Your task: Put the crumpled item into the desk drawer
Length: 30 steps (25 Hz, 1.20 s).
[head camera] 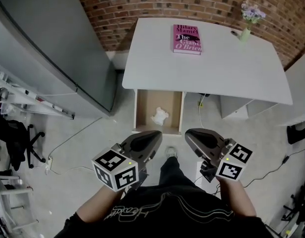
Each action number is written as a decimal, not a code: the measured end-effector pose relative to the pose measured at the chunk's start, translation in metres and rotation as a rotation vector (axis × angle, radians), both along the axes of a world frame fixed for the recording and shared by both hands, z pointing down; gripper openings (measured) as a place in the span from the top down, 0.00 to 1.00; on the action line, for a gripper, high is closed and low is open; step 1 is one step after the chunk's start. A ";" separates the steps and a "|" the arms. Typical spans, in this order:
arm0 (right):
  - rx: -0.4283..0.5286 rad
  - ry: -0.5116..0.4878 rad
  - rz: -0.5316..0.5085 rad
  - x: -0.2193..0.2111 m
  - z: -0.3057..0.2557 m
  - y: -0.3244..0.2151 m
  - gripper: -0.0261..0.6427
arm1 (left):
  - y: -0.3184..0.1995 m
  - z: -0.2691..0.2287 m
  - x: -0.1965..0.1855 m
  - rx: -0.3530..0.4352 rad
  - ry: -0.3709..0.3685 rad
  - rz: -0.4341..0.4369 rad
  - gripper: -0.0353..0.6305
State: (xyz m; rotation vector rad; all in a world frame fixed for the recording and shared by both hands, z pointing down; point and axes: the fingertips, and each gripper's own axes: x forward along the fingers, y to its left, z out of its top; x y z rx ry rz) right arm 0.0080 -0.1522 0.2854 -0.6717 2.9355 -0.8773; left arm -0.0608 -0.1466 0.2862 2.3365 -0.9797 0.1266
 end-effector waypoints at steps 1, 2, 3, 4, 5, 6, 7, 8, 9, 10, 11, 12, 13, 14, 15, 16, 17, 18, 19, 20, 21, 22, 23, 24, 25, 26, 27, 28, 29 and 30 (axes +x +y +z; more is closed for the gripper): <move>0.001 0.002 0.002 0.000 -0.003 0.002 0.89 | 0.003 -0.001 0.001 0.011 -0.019 0.005 0.91; 0.005 0.006 0.005 0.001 -0.005 0.005 0.89 | 0.006 -0.003 0.003 0.018 -0.026 0.012 0.91; 0.010 0.012 0.006 0.001 -0.008 0.007 0.89 | 0.008 -0.006 0.004 0.022 -0.022 0.017 0.91; 0.016 0.017 0.005 0.002 -0.010 0.009 0.89 | 0.010 -0.010 0.004 0.023 -0.014 0.019 0.91; 0.022 0.022 0.003 0.001 -0.011 0.012 0.89 | 0.012 -0.013 0.004 0.025 -0.007 0.019 0.91; 0.026 0.025 0.001 0.001 -0.013 0.015 0.89 | 0.013 -0.016 0.004 0.028 -0.004 0.018 0.91; 0.030 0.028 -0.001 0.001 -0.014 0.017 0.89 | 0.015 -0.020 0.004 0.033 -0.004 0.016 0.91; 0.034 0.029 -0.002 0.001 -0.016 0.020 0.89 | 0.016 -0.023 0.003 0.038 -0.005 0.013 0.91; 0.038 0.029 -0.003 0.000 -0.018 0.022 0.89 | 0.018 -0.026 0.003 0.044 -0.006 0.010 0.91; 0.042 0.029 -0.004 -0.001 -0.020 0.024 0.89 | 0.020 -0.030 0.002 0.049 -0.007 0.006 0.91; 0.047 0.029 -0.007 -0.002 -0.022 0.025 0.89 | 0.021 -0.033 0.001 0.052 -0.008 0.004 0.91; 0.050 0.028 -0.011 -0.003 -0.024 0.027 0.89 | 0.023 -0.037 0.000 0.055 -0.008 0.002 0.91; 0.048 0.018 -0.014 -0.004 -0.028 0.029 0.89 | 0.025 -0.040 0.000 0.058 -0.008 0.002 0.91; 0.034 -0.010 -0.016 -0.004 -0.032 0.030 0.89 | 0.027 -0.043 0.000 0.062 -0.009 0.003 0.91; 0.009 -0.059 -0.016 -0.003 -0.039 0.030 0.89 | 0.029 -0.046 0.000 0.067 -0.012 0.005 0.91; -0.021 -0.118 -0.012 -0.002 -0.046 0.029 0.89 | 0.030 -0.049 0.000 0.072 -0.014 0.006 0.91; -0.045 -0.167 -0.006 0.000 -0.052 0.027 0.89 | 0.031 -0.052 0.000 0.076 -0.014 0.006 0.91; -0.054 -0.185 0.002 0.002 -0.056 0.025 0.89 | 0.031 -0.055 -0.001 0.078 -0.011 0.005 0.91; -0.046 -0.170 0.011 0.003 -0.057 0.023 0.89 | 0.031 -0.058 -0.002 0.080 -0.007 0.004 0.91; -0.026 -0.132 0.017 0.005 -0.056 0.022 0.89 | 0.031 -0.061 -0.002 0.083 -0.004 0.004 0.91; 0.000 -0.089 0.022 0.006 -0.055 0.022 0.89 | 0.030 -0.063 -0.002 0.086 -0.002 0.004 0.91; 0.025 -0.051 0.024 0.007 -0.054 0.023 0.89 | 0.030 -0.065 -0.001 0.090 -0.001 0.004 0.91; 0.047 -0.021 0.025 0.008 -0.053 0.024 0.89 | 0.030 -0.066 0.000 0.093 0.001 0.004 0.91; 0.064 0.001 0.026 0.010 -0.053 0.025 0.89 | 0.031 -0.067 0.002 0.094 0.002 0.005 0.91; 0.074 0.016 0.026 0.011 -0.052 0.026 0.89 | 0.031 -0.068 0.004 0.095 0.003 0.007 0.91; 0.078 0.025 0.025 0.013 -0.051 0.027 0.89 | 0.031 -0.068 0.006 0.096 0.002 0.009 0.91; 0.079 0.028 0.024 0.014 -0.051 0.028 0.89 | 0.032 -0.068 0.008 0.096 0.001 0.010 0.91; 0.079 0.030 0.023 0.015 -0.050 0.029 0.89 | 0.032 -0.068 0.010 0.095 0.000 0.012 0.91; 0.079 0.031 0.022 0.015 -0.050 0.029 0.89 | 0.033 -0.068 0.011 0.094 -0.001 0.013 0.91; 0.080 0.032 0.021 0.016 -0.051 0.029 0.89 | 0.033 -0.068 0.013 0.093 -0.003 0.014 0.91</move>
